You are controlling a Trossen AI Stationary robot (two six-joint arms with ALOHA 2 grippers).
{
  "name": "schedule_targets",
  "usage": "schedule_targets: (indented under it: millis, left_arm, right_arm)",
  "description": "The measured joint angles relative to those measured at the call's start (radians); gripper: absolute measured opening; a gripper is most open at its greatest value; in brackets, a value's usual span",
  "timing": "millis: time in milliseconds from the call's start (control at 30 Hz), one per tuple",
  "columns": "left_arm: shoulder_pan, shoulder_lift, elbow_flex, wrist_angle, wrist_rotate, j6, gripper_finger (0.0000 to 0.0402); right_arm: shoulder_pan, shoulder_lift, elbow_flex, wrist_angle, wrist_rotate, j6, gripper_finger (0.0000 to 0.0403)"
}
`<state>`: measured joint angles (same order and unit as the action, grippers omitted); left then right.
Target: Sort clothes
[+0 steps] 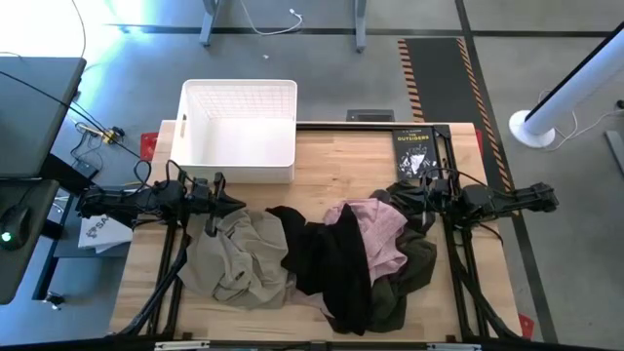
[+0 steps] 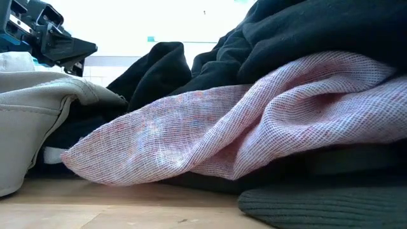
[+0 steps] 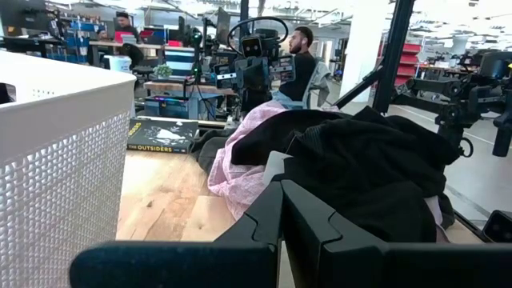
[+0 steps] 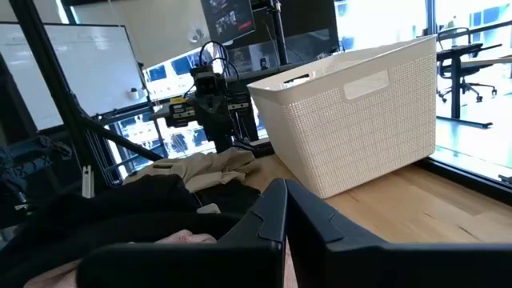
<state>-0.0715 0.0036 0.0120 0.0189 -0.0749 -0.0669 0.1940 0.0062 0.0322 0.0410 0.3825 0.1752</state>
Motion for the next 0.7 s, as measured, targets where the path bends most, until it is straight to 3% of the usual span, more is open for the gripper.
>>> schedule_targets:
  millis: [700]
  left_arm:
    - [0.0, 0.0, 0.0, 0.023, 0.0, -0.012, 0.0005]
  right_arm:
    - [0.0, 0.0, 0.0, 0.0, 0.0, 0.0, 0.0]
